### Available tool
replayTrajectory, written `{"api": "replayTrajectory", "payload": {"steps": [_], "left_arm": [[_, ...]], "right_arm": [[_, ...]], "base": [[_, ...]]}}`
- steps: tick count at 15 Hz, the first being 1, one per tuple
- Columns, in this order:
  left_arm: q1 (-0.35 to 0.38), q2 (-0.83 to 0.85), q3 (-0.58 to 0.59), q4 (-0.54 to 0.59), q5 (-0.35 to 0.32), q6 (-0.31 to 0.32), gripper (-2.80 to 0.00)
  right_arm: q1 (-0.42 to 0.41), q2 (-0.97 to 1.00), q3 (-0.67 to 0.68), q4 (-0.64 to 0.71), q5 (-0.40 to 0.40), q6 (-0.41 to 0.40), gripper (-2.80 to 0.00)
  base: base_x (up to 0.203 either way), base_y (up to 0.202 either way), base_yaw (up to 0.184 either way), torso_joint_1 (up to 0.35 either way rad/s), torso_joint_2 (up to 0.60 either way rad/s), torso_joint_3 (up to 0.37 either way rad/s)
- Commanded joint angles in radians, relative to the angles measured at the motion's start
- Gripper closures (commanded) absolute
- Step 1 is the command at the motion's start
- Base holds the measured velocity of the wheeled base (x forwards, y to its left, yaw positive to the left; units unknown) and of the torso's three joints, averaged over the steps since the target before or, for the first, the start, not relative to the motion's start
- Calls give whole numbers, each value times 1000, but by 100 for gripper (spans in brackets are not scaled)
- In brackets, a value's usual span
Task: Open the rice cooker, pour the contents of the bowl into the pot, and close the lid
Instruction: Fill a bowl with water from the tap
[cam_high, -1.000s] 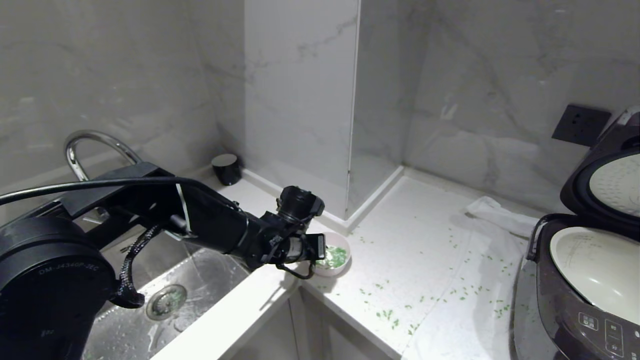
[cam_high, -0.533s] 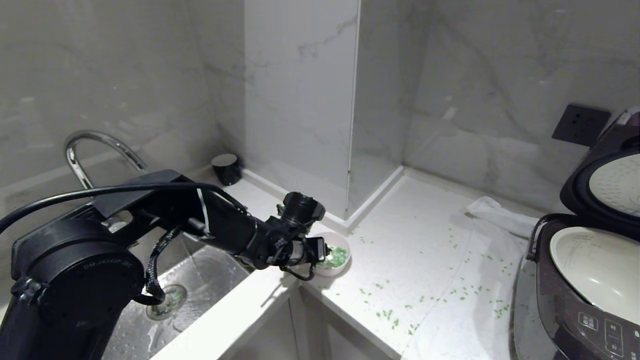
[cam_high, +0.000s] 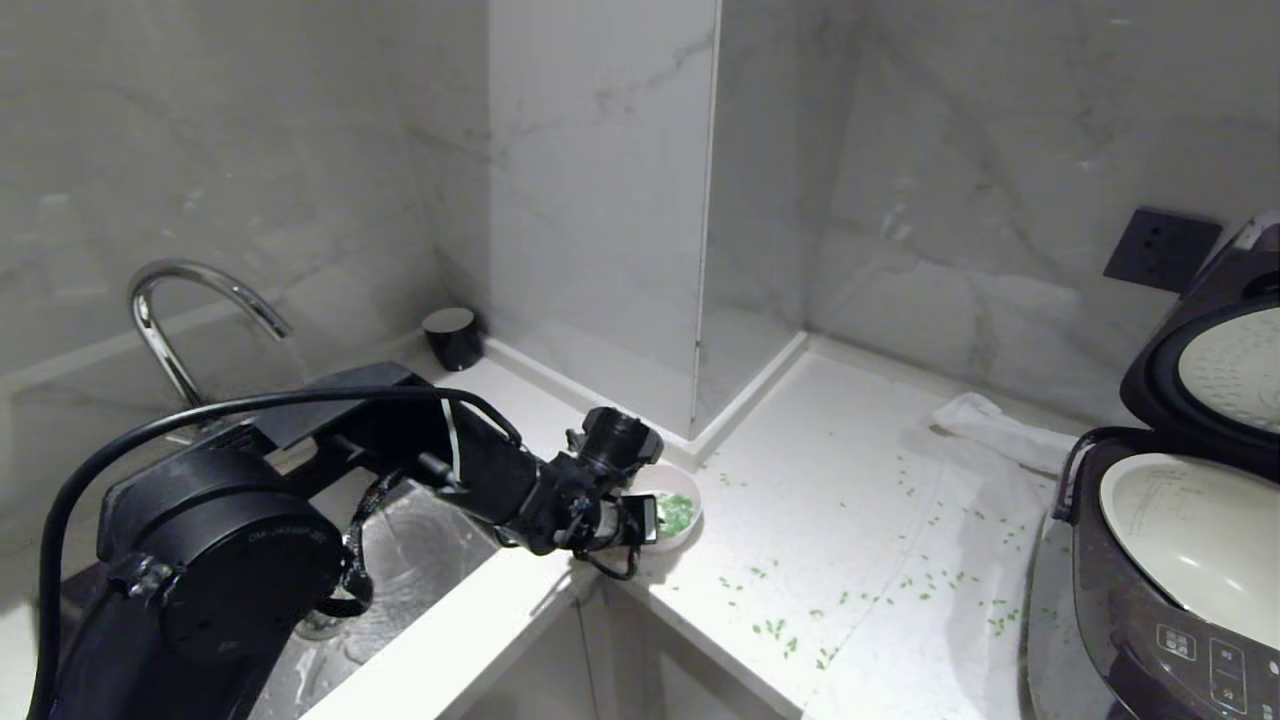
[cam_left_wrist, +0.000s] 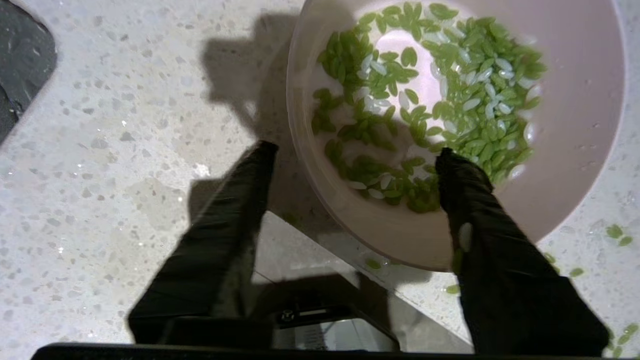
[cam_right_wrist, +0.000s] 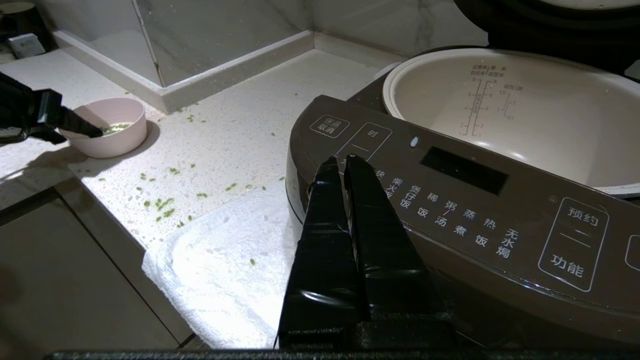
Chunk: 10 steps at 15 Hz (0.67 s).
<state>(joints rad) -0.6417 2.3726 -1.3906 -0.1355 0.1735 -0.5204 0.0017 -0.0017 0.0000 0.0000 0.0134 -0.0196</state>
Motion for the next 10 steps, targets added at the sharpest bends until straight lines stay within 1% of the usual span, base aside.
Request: {"api": "replayTrajectory", "payload": {"steps": [1, 6, 8, 10], "left_arm": [[-4, 12, -2, -2, 1, -4, 0], [-6, 17, -11, -1, 3, -9, 0], [-6, 19, -11, -1, 24, -16, 0], [-6, 18, -11, -1, 31, -20, 0]], "right_arm": [[0, 2, 0, 0, 0, 0, 0], [0, 2, 0, 0, 0, 0, 0], [0, 2, 0, 0, 0, 0, 0], [1, 2, 0, 0, 0, 0, 0]], "base": [[0, 0, 0, 0, 0, 0], [0, 0, 0, 0, 0, 0], [0, 0, 0, 0, 0, 0], [0, 0, 0, 0, 0, 0]]}}
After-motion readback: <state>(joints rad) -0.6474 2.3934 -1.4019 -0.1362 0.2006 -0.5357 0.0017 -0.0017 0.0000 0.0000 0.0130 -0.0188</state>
